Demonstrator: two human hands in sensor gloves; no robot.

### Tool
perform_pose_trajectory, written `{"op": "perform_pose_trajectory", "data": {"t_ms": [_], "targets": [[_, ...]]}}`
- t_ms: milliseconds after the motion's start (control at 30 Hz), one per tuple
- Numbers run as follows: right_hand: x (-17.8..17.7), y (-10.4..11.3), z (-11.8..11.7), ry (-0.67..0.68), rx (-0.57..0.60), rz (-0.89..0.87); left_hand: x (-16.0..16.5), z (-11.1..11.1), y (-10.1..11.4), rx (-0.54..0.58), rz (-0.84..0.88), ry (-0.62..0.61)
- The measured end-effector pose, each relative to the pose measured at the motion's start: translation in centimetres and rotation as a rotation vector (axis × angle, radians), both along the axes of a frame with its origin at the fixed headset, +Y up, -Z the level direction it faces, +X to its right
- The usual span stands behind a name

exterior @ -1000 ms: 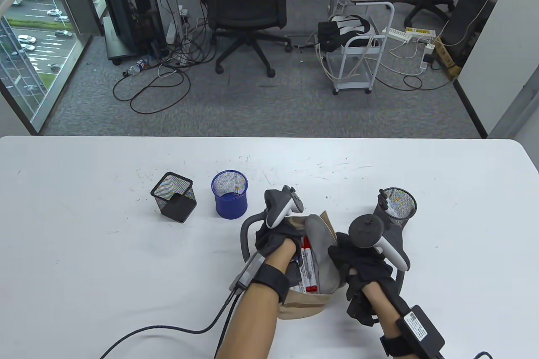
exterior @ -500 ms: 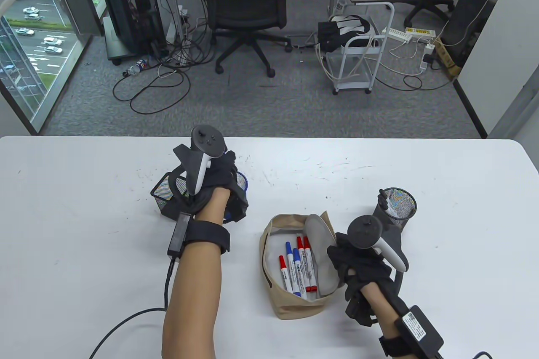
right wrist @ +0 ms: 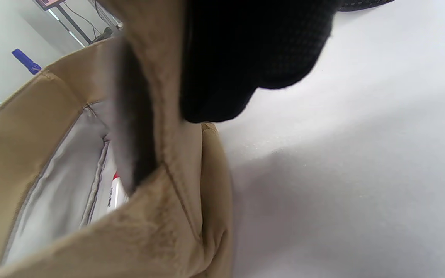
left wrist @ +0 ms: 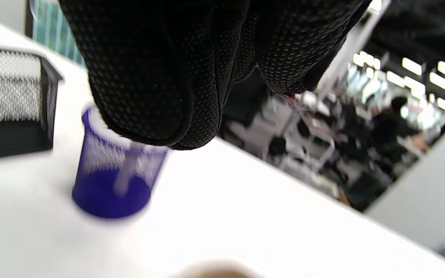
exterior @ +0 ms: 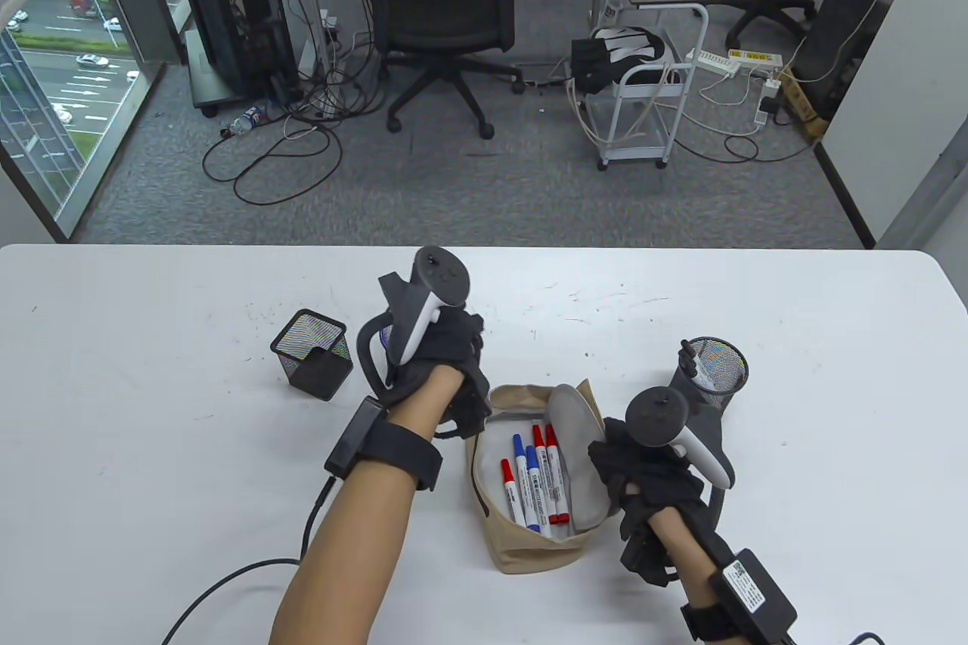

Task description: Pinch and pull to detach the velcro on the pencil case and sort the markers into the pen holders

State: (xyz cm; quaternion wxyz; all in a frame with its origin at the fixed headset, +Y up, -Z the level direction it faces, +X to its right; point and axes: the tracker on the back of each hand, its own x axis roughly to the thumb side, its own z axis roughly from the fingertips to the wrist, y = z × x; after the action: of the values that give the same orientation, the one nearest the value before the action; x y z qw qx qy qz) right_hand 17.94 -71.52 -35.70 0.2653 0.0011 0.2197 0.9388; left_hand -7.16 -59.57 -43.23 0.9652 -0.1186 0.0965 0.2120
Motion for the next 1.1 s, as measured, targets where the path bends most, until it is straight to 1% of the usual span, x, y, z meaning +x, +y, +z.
{"op": "perform_pose_trajectory", "data": {"t_ms": [67,167,200,233,300,367,400,433,500,533,567,600,633,700,767,867,933,967,1000,1033,1067,1100], "targets": [[0.0,0.0,0.0,0.001,-0.002,-0.002,2.1,1.4,-0.9,-0.128,0.014,-0.071],[-0.1,0.0,0.0,0.004,0.003,0.005,4.4,2.9,-2.9,-0.254,0.006,-0.130],[-0.1,0.0,0.1,0.004,0.005,0.007,5.2,3.3,-4.1,-0.312,-0.028,-0.137],[-0.1,0.0,0.1,0.004,0.006,0.007,5.7,3.5,-4.9,-0.343,-0.056,-0.143],[0.0,0.0,0.0,0.006,0.001,0.002,6.6,3.7,-7.1,-0.403,-0.113,-0.138],[0.2,0.0,-0.1,0.005,-0.006,-0.006,7.4,3.6,-9.8,-0.481,-0.204,-0.119],[0.2,0.0,-0.1,0.005,-0.007,-0.007,7.6,3.5,-10.7,-0.511,-0.225,-0.114],[0.2,0.0,-0.1,0.005,-0.009,-0.010,8.1,3.3,-12.2,-0.573,-0.279,-0.093],[0.2,0.0,0.0,0.005,-0.010,-0.011,8.6,3.0,-13.9,-0.625,-0.332,-0.093],[0.2,0.0,0.0,0.006,-0.009,-0.010,8.9,2.9,-14.4,-0.627,-0.348,-0.077],[0.1,0.0,0.0,0.006,-0.009,-0.008,9.3,2.9,-14.3,-0.554,-0.406,-0.055],[0.1,0.1,0.0,0.007,-0.006,-0.004,9.4,2.6,-14.8,-0.560,-0.452,-0.057],[0.0,0.1,0.0,0.008,-0.006,-0.001,9.5,2.5,-14.9,-0.557,-0.499,-0.049],[0.0,0.0,0.0,0.005,-0.005,0.000,9.3,2.2,-15.2,-0.569,-0.492,-0.047],[0.0,0.1,0.0,0.002,-0.006,-0.001,9.0,2.0,-15.3,-0.581,-0.468,-0.060],[0.1,0.0,0.0,-0.003,-0.008,-0.009,8.7,2.3,-15.0,-0.537,-0.474,-0.075],[0.1,0.0,0.0,-0.005,-0.007,-0.009,8.3,2.5,-13.3,-0.471,-0.405,-0.121],[0.0,0.0,0.0,-0.006,-0.005,-0.005,7.7,2.5,-11.7,-0.408,-0.325,-0.118],[0.0,0.1,0.1,-0.006,-0.002,-0.002,6.8,2.4,-9.6,-0.343,-0.245,-0.115],[0.0,0.1,0.1,-0.007,0.001,0.001,6.0,2.2,-8.1,-0.291,-0.192,-0.115],[-0.1,0.1,0.1,-0.007,0.005,0.005,4.9,2.0,-6.2,-0.240,-0.134,-0.091],[-0.1,0.1,0.2,-0.006,0.007,0.008,3.2,1.7,-3.9,-0.171,-0.072,-0.057]]}}
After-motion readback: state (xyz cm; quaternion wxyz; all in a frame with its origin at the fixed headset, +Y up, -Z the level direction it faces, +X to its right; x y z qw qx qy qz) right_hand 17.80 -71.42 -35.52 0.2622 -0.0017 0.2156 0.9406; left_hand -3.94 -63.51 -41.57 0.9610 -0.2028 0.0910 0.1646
